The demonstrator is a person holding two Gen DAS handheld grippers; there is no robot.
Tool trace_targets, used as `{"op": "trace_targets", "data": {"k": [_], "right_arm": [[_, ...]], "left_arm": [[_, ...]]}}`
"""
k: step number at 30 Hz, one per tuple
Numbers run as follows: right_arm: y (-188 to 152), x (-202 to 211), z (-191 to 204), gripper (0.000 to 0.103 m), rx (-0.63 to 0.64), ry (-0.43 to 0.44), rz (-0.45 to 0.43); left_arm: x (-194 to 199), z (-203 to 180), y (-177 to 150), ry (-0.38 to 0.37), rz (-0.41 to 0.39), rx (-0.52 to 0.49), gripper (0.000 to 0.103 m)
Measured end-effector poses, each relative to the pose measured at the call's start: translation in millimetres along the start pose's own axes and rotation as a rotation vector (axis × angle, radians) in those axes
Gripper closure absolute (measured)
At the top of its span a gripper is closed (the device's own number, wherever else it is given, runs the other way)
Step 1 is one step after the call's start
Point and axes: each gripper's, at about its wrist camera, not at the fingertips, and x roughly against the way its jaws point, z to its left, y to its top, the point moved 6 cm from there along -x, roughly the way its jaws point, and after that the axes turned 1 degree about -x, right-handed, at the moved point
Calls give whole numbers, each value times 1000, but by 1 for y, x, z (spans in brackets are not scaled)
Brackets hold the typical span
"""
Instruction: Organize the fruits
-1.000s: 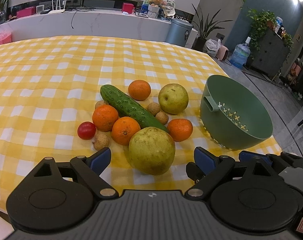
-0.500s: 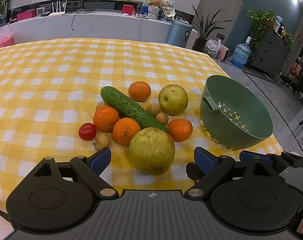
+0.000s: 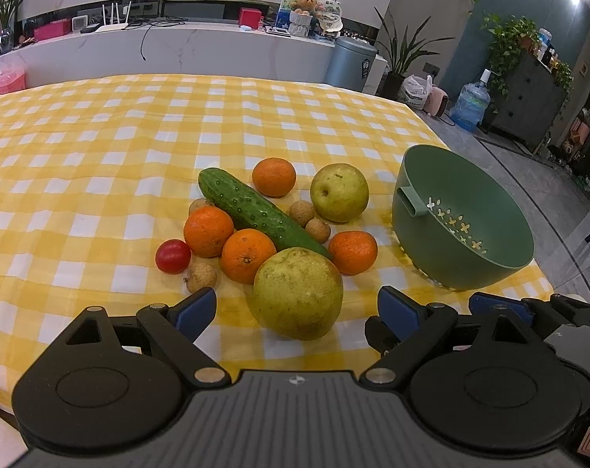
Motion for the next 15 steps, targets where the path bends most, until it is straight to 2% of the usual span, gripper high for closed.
{"op": "trace_targets", "data": {"k": [15], "right_arm": [[0,-1,1,18,3,-3,3]], "left_arm": [[-1,1,-1,2,2,1,0]]}}
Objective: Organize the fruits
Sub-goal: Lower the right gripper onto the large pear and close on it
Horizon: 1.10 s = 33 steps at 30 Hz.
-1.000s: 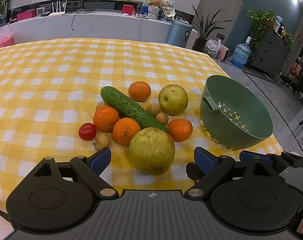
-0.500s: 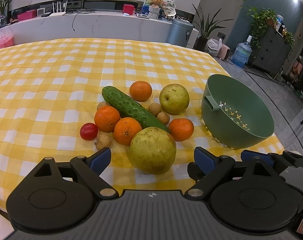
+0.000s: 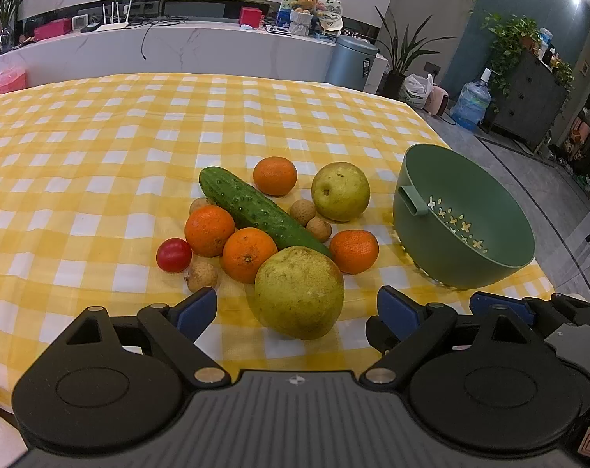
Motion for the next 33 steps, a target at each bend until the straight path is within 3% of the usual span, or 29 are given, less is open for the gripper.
{"op": "trace_targets", "data": {"k": [10,17,25,33], "right_arm": [[2,5,3,18,11,-20,-22],[9,23,-1,18,-28,-44,-88],[18,17,12,15,-145,64,-43],[28,3,32,16,-199,134,-24]], "left_arm": [[5,2,5,-40,-11,-28,0],[10,18,18,-35,-33,-23,3],[8,48,31,-12,-32,38,5],[4,79,40,-47,-35,61,7]]}}
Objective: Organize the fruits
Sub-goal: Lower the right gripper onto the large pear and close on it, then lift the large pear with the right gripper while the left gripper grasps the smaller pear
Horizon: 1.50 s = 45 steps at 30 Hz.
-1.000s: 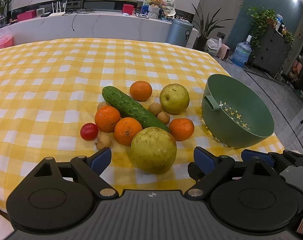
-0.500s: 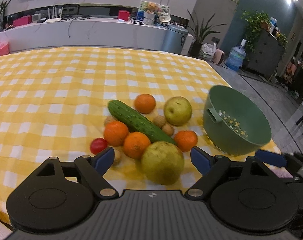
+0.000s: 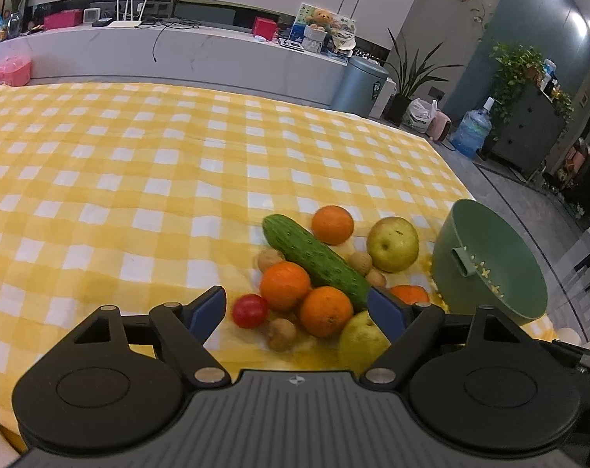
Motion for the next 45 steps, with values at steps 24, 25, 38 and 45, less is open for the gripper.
{"op": "trace_targets", "data": {"k": [24,25,38,45], "right_arm": [[-15,-87,29,34,135,-123,190],[-16,-88,29,37,137,-129,190],[-21,-81,24,38,121,-113,176],[-24,-80,25,38,145,-102,173]], "left_arm": [[-23,53,-3,40,44,78,7],[-24,53,-3,41,46,80,7],[-19,51,-1,19,-22,87,7],[-17,45,2,11,-75,59,7]]}}
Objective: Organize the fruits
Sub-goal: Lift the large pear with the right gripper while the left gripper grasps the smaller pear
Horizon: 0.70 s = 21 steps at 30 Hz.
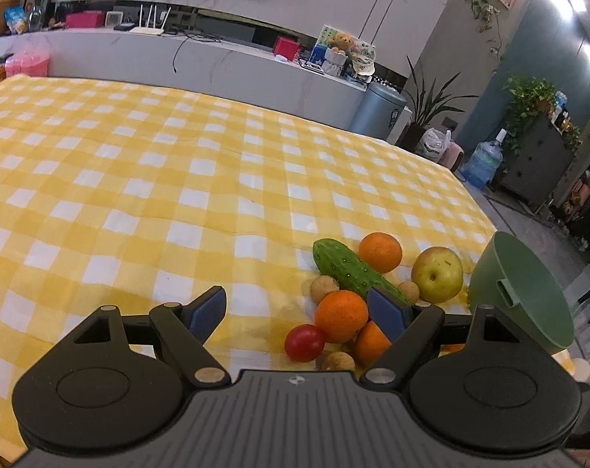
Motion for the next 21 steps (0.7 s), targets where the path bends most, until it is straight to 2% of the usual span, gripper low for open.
{"op": "trace_targets", "data": {"k": [6,12,14,17,21], "right_arm": [[6,-12,-5,38,-39,19,16],[6,-8,-9,38,-68,38,12],[2,1,-12,38,-78,46,-10],[-3,21,-19,38,-86,35,-61],[-10,50,-45,38,-161,-39,-158]], "left_arm": [[-7,-3,-5,25,20,-17,7],[-3,-13,-6,0,-17,-60,7],[-2,-21,-4,-23,-47,-113,7],[-5,-37,-3,-48,-90,-255,7],[-10,-60,-1,-137,-132,-426,7]]}}
